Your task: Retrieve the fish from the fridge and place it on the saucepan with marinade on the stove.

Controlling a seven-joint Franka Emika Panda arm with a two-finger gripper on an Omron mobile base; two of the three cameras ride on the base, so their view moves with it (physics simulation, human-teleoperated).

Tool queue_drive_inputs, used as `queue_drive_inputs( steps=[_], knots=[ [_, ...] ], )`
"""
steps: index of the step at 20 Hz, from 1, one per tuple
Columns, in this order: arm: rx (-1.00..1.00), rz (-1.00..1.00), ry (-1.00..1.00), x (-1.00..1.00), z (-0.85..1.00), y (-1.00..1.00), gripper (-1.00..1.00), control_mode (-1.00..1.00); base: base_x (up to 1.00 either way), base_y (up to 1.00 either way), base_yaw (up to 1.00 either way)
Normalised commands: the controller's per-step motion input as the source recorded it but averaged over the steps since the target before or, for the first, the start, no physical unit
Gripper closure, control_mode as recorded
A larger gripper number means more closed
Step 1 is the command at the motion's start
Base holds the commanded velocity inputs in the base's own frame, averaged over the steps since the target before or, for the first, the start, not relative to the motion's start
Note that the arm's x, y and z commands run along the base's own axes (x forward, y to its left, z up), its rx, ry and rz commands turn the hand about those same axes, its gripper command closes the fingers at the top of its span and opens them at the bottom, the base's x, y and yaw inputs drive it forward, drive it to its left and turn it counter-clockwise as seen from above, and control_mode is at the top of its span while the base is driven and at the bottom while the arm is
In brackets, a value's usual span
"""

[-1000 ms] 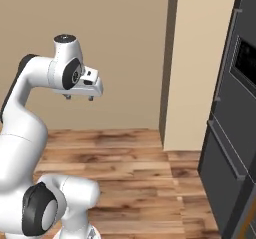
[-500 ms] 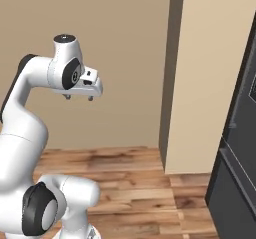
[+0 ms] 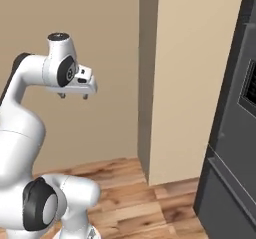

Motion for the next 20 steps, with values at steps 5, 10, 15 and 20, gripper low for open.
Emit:
queue_drive_inputs(
  steps=[5, 10, 15, 20],
  knots=[
    [0.00, 0.00, 0.00, 0.00, 0.00, 0.00, -1.00, 1.00, 0.00, 0.00, -0.79],
    [0.00, 0.00, 0.00, 0.00, 0.00, 0.00, -1.00, 1.00, -0.04, 0.00, -0.87],
    [0.00, 0.00, 0.00, 0.00, 0.00, 0.00, -1.00, 1.00, -0.18, 0.00, -0.88],
    [0.00, 0.00, 0.00, 0.00, 0.00, 0.00, -1.00, 1.00, -0.16, 0.00, -0.87]
  ],
)
